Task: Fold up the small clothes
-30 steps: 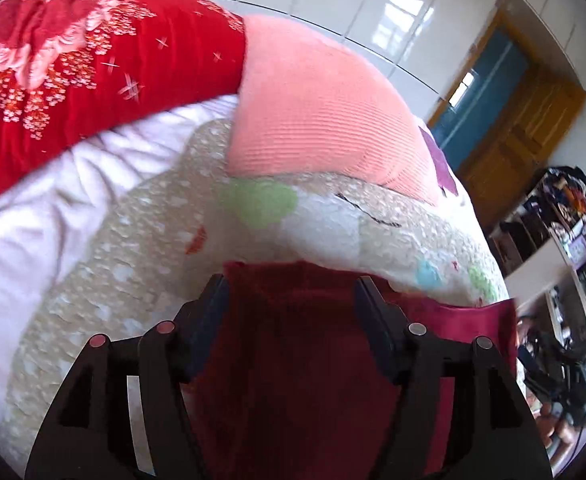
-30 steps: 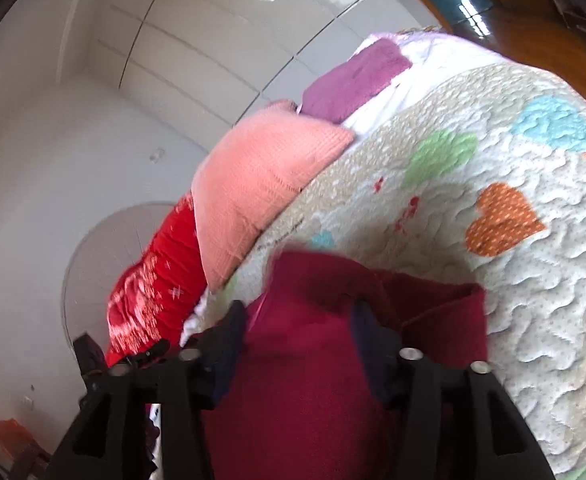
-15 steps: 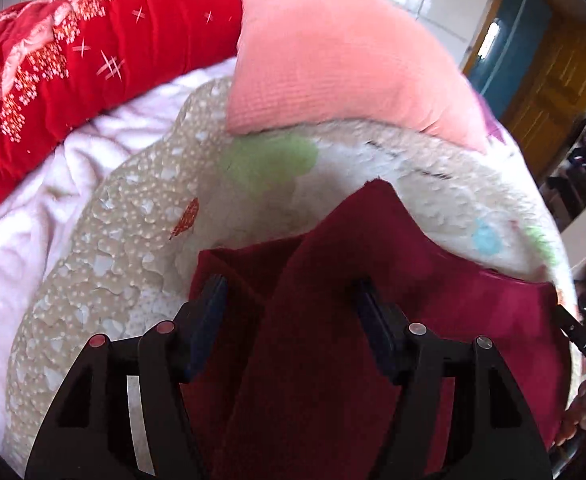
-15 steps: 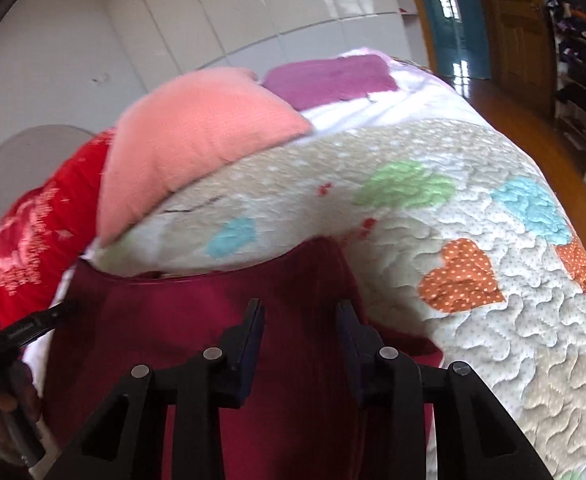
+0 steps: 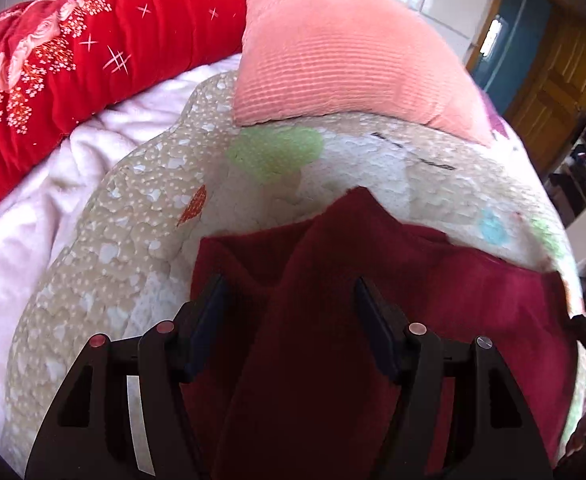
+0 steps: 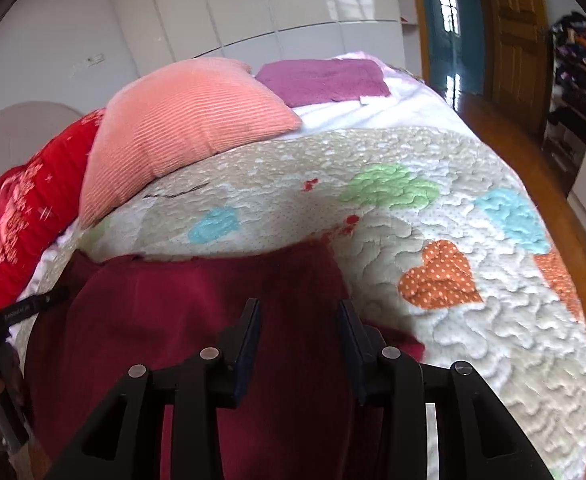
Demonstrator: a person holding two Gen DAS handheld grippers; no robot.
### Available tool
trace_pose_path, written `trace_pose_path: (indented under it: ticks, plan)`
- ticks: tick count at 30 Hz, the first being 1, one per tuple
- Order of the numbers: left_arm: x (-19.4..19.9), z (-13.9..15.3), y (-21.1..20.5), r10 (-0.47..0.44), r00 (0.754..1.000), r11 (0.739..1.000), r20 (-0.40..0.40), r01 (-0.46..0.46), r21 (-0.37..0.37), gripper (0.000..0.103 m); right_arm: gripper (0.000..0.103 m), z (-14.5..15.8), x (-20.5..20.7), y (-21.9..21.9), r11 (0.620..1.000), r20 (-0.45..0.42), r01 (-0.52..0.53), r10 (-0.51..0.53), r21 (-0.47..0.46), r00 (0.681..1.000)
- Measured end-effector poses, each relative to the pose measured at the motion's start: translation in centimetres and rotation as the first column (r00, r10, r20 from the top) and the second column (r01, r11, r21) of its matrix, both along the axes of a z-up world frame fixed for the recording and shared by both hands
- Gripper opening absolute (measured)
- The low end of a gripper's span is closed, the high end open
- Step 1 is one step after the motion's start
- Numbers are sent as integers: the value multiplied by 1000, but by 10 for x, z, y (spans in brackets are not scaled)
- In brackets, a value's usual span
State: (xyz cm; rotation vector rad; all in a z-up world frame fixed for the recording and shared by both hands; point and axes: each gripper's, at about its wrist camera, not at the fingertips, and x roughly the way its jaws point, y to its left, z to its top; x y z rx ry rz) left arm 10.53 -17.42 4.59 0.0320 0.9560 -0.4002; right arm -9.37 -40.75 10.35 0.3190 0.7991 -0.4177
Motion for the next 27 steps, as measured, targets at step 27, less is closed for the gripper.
trace_pose_path:
  ticks: [27]
  plan:
    - [-123,15,41,-78,995,997,55,77,13,65,44,2,-56,93,997,-76,-50,45,-55,996]
